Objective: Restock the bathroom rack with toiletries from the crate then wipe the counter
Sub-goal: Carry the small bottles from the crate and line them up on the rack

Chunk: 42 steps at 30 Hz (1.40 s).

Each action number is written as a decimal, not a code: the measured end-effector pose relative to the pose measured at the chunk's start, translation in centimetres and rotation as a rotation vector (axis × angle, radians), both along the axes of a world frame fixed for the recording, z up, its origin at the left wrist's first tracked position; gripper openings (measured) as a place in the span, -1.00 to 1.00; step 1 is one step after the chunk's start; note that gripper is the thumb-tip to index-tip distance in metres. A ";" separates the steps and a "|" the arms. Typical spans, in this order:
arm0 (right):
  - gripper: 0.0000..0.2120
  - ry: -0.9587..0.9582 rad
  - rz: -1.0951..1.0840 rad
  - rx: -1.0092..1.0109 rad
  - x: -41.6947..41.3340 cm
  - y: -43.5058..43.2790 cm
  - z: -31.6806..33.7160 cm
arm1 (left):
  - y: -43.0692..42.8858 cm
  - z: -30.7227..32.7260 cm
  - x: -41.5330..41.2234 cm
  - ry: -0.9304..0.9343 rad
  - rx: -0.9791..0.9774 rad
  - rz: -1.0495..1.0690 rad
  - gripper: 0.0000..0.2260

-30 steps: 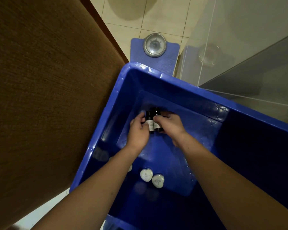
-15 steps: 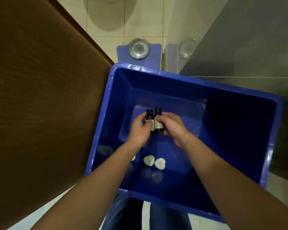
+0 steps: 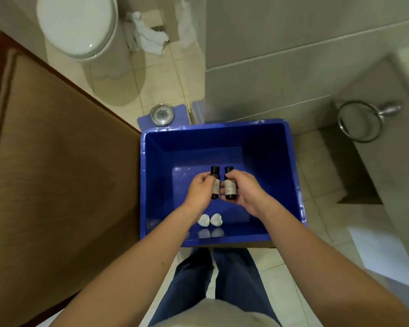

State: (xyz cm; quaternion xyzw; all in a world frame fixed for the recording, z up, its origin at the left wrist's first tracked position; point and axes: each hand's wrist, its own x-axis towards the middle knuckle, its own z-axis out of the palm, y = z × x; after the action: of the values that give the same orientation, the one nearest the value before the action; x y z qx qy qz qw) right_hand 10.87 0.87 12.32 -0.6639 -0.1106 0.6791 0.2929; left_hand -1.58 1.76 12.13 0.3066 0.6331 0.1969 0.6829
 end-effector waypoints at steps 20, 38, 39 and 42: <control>-0.80 -0.041 -0.441 0.306 6.7 -10.5 17.3 | -3.5 17.1 8.2 -0.116 0.293 -0.473 -0.84; -0.67 -0.226 -0.863 0.572 21.1 -29.8 27.9 | -17.4 26.2 27.9 -0.349 0.372 -0.936 -0.77; -0.68 -0.235 -0.876 0.580 21.8 -31.3 28.2 | -18.8 26.5 28.9 -0.353 0.381 -0.959 -0.76; -0.72 -0.266 -0.901 0.607 24.2 -36.1 28.8 | -23.4 27.4 31.6 -0.392 0.393 -0.997 -0.77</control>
State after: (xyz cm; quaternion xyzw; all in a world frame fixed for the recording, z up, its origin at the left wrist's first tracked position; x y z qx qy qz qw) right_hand 35.11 -35.28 41.15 -0.6112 -0.0427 0.3351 0.7158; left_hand 30.00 -21.65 39.53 0.6475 0.2247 0.0182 0.7280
